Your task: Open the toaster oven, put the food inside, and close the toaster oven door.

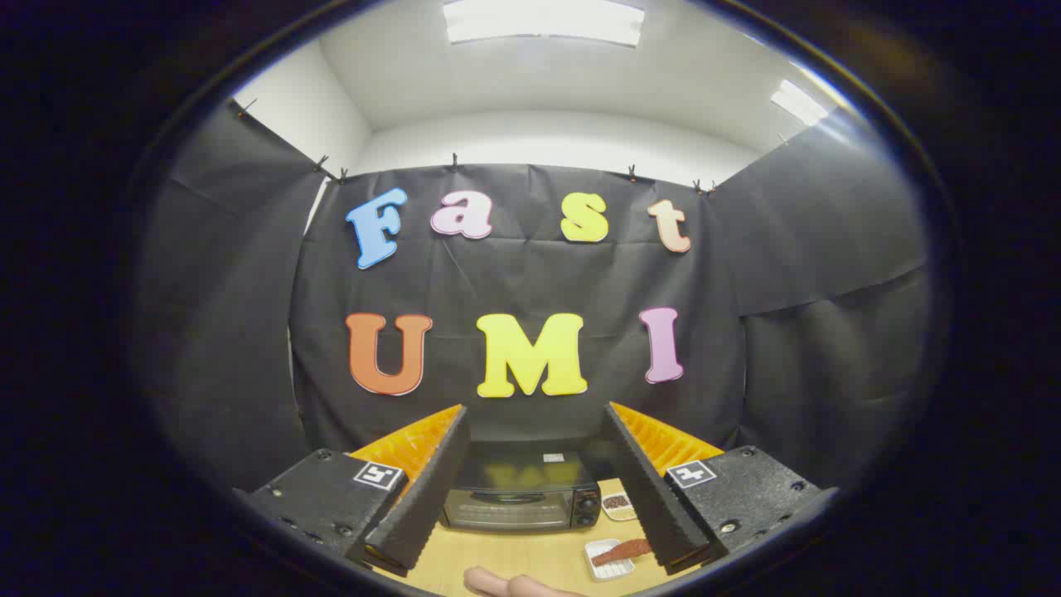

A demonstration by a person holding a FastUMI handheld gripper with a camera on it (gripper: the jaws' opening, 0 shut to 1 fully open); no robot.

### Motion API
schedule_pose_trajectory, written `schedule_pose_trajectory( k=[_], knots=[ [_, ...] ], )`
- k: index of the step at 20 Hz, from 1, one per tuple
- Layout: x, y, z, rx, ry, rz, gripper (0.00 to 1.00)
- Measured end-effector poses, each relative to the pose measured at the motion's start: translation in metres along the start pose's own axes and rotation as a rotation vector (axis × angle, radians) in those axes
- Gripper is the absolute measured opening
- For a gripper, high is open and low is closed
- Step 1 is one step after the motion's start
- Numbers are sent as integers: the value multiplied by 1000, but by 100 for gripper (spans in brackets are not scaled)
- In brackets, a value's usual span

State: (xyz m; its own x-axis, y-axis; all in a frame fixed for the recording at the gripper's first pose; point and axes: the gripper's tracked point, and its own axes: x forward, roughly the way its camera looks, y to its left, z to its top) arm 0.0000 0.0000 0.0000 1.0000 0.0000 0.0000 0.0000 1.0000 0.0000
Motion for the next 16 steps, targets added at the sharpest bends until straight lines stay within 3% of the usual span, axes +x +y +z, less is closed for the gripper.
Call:
schedule_pose_trajectory(
  k=[16],
  knots=[
    [17, -30, -18, -22, 63, -62, 100]
  ],
)
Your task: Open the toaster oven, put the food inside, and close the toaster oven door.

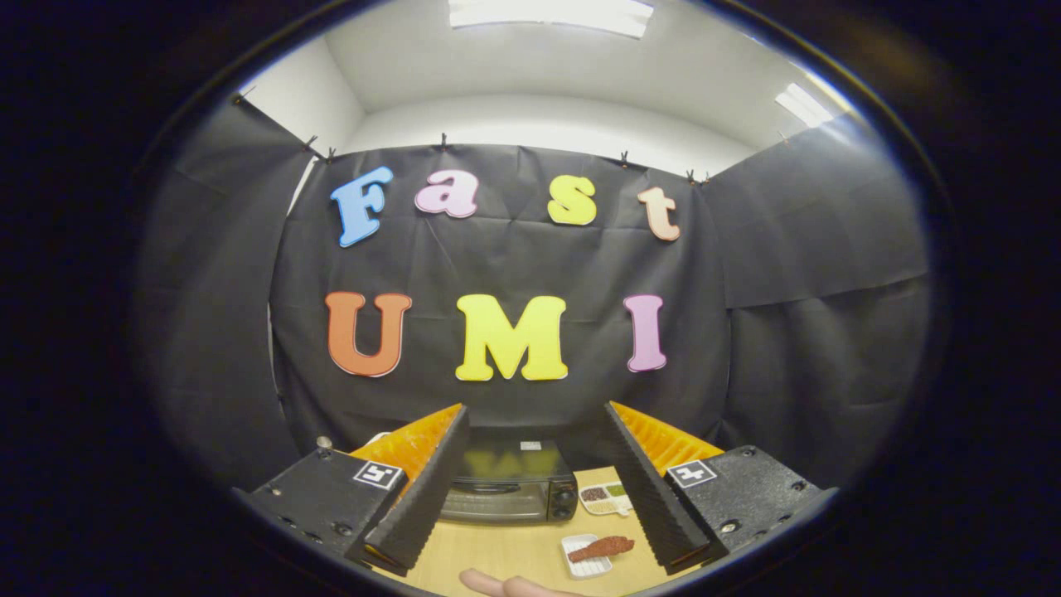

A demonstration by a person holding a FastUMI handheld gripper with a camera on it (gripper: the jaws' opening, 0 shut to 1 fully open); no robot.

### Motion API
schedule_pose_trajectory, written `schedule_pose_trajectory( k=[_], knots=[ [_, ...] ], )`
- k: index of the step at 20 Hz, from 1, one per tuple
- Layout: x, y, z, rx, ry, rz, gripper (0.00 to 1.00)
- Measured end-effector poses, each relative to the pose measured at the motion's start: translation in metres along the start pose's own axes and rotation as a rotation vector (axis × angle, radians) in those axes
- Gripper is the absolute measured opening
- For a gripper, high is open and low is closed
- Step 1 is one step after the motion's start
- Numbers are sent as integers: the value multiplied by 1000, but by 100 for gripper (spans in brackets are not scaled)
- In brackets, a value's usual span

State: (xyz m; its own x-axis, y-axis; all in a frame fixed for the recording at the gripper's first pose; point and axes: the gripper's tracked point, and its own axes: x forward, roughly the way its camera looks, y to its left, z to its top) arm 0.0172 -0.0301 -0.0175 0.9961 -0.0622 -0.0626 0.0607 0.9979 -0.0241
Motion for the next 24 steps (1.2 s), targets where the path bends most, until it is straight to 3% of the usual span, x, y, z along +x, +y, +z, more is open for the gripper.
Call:
schedule_pose_trajectory(
  k=[5, 11, 17, 24],
  knots=[
    [30, -9, -20, 2, 31, -48, 100],
    [102, 7, -71, 20, 151, -48, 100],
    [175, 33, -137, -37, 274, -14, 100],
    [218, 57, -232, -26, 483, 32, 100]
  ],
)
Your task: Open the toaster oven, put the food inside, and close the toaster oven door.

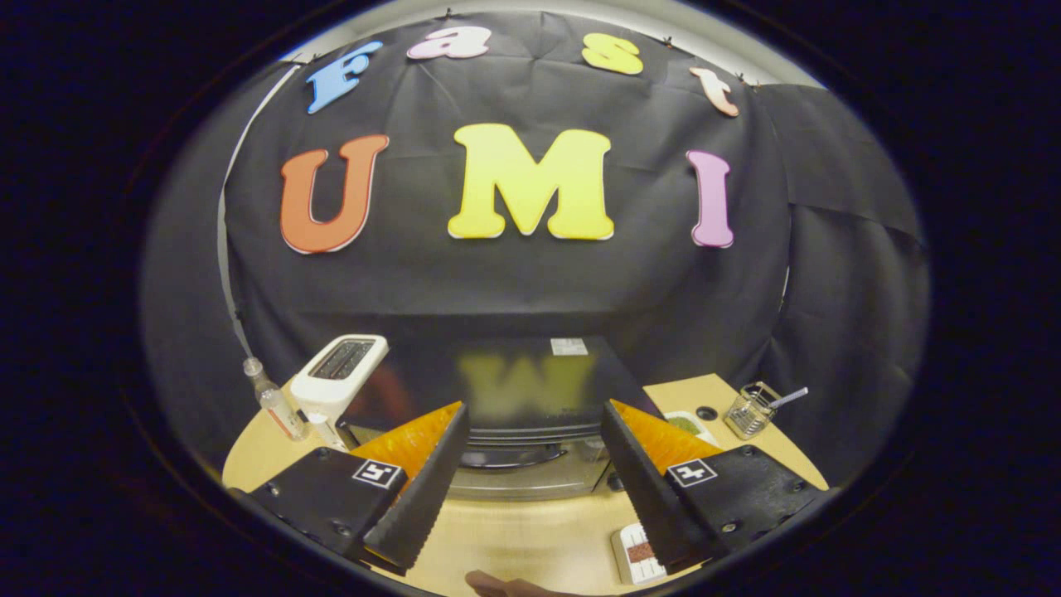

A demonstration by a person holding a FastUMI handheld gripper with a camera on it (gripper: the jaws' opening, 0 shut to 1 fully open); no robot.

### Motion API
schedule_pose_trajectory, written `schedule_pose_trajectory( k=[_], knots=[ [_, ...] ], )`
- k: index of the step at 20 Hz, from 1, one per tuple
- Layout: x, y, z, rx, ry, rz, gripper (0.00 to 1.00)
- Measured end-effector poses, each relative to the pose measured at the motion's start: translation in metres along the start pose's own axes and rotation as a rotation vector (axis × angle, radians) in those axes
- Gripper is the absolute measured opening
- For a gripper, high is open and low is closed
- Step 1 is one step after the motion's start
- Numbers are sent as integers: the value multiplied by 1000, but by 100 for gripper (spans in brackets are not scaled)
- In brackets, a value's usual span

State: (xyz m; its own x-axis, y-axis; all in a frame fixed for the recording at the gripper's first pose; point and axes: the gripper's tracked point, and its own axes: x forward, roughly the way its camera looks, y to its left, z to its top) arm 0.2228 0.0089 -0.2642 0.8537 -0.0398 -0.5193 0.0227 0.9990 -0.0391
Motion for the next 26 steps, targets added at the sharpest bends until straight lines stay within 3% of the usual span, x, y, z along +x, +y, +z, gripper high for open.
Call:
schedule_pose_trajectory(
  k=[8, 26],
  knots=[
    [40, 26, -30, 18, 106, 65, 100],
    [36, 23, -31, 14, -10, 81, 100]
  ],
)
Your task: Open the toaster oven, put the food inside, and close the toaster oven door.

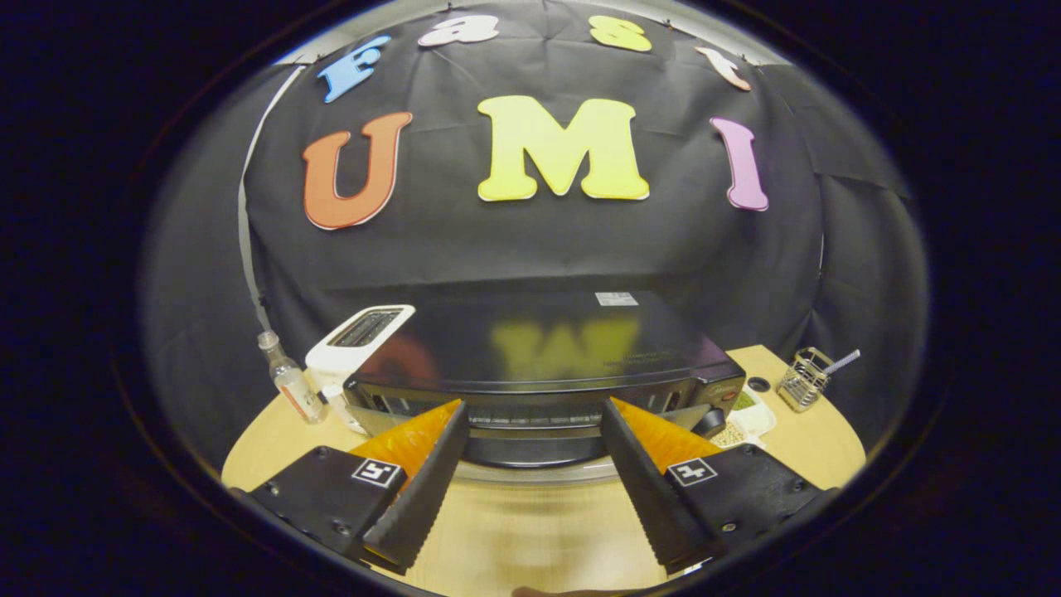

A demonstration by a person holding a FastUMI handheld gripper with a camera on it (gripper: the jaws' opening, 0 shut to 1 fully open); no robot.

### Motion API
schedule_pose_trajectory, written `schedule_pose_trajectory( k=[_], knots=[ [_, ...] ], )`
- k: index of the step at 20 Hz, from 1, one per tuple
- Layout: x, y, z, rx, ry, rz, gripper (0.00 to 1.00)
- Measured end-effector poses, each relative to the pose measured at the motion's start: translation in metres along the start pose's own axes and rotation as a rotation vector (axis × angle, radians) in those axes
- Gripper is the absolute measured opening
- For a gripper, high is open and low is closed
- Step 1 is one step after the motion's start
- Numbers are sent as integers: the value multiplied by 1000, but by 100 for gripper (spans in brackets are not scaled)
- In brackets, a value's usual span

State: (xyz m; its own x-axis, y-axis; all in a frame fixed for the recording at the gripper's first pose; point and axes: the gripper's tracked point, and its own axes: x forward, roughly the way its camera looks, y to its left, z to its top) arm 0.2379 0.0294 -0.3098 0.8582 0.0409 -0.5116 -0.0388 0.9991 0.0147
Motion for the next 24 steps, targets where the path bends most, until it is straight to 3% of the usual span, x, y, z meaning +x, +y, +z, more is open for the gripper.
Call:
schedule_pose_trajectory(
  k=[15, 24],
  knots=[
    [-13, -6, -7, -49, -13, -16, 100],
    [-12, -7, -51, -73, 35, -18, 100]
  ],
)
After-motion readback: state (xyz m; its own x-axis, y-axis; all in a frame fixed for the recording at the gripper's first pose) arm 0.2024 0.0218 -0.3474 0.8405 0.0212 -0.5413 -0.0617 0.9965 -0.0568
